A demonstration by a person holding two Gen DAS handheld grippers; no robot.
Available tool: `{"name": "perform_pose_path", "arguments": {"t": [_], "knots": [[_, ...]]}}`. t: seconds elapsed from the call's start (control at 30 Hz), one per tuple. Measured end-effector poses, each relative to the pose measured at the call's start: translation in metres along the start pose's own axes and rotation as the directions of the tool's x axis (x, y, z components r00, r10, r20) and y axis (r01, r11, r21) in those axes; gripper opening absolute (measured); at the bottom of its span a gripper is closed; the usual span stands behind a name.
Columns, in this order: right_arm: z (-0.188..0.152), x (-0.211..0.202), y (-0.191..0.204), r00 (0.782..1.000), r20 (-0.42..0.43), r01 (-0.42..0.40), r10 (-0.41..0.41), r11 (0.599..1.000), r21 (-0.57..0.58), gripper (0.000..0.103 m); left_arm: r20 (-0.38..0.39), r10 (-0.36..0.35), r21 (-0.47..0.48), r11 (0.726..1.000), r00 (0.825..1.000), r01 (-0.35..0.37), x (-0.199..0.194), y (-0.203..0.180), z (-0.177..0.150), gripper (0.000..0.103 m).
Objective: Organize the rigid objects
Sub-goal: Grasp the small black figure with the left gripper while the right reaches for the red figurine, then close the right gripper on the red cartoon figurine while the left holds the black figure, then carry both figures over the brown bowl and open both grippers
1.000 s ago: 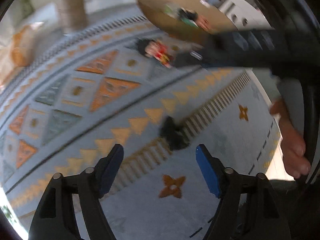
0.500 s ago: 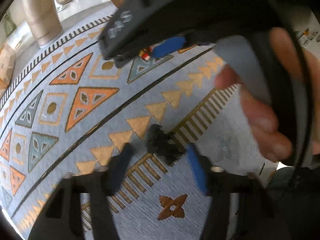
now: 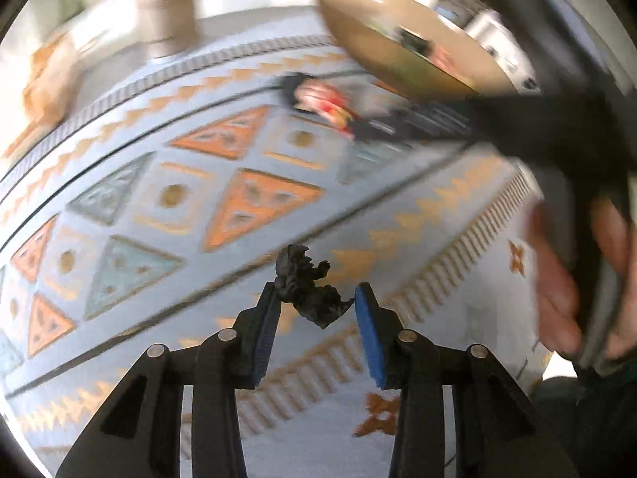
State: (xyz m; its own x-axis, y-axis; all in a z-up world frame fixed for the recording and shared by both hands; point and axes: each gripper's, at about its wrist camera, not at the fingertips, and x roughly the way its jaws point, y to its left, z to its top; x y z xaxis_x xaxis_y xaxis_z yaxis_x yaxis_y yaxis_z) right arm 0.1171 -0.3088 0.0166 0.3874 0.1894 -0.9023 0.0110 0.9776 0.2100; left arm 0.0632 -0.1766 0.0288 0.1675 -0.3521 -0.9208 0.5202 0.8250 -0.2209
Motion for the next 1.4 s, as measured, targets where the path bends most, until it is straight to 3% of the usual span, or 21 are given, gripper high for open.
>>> {"name": "perform_pose_path", "arguments": {"t": [0.2,0.23,0.3,0.37,0.43,0.7,0.73,0.77,0.8,0.87,1.17,1.4], "knots": [[-0.033,-0.017,0.007,0.995,-0.078,-0.071,0.069,0.997,-0.019,0.004,0.030,0.032,-0.090,0.995,0.999,-0.029,-0.010,0.028,0.000,0.035],[-0.035,-0.016,0.006,0.994,-0.090,-0.070,0.068,0.997,-0.016,0.008,0.031,0.036,-0.096,0.995,0.999,-0.033,-0.012,0.028,0.000,0.035],[-0.036,-0.011,0.001,0.994,-0.104,-0.046,0.047,0.999,0.013,0.020,0.032,0.034,-0.109,0.994,0.999,-0.031,-0.016,0.034,-0.002,0.035],[-0.027,-0.004,-0.004,0.995,-0.088,-0.043,0.048,0.998,0.055,0.043,0.032,0.041,-0.110,0.993,0.999,-0.038,-0.016,0.036,-0.008,0.035],[-0.014,0.007,-0.007,0.997,-0.064,-0.033,0.038,0.996,0.078,0.056,0.034,0.043,-0.109,0.993,0.998,-0.039,-0.015,0.041,-0.007,0.035],[0.024,0.030,0.016,0.996,0.026,0.085,-0.085,0.996,-0.021,0.059,0.054,0.054,-0.127,0.991,0.997,-0.047,-0.025,0.052,-0.005,0.035],[0.026,0.031,0.019,0.994,0.040,0.103,-0.102,0.994,-0.036,0.056,0.055,0.053,-0.133,0.990,0.997,-0.045,-0.025,0.054,-0.005,0.035],[0.028,0.033,0.021,0.994,0.038,0.100,-0.099,0.994,-0.047,0.043,0.055,0.051,-0.142,0.989,0.997,-0.043,-0.026,0.056,-0.005,0.035],[0.028,0.032,0.025,0.994,0.040,0.108,-0.106,0.992,-0.071,0.042,0.056,0.049,-0.147,0.988,0.997,-0.041,-0.026,0.058,-0.005,0.035],[0.026,0.030,0.028,0.995,0.032,0.092,-0.090,0.992,-0.091,0.032,0.057,0.046,-0.157,0.987,0.997,-0.037,-0.027,0.060,-0.006,0.035],[-0.031,-0.012,0.023,0.999,-0.036,-0.010,0.005,0.991,-0.136,0.028,0.080,0.060,-0.138,0.989,0.995,-0.049,-0.048,0.049,-0.019,0.035],[-0.043,-0.061,-0.006,0.999,0.031,-0.012,0.015,0.996,-0.089,0.028,0.142,0.055,-0.079,0.996,0.988,-0.044,-0.075,0.014,-0.011,0.036]]}}
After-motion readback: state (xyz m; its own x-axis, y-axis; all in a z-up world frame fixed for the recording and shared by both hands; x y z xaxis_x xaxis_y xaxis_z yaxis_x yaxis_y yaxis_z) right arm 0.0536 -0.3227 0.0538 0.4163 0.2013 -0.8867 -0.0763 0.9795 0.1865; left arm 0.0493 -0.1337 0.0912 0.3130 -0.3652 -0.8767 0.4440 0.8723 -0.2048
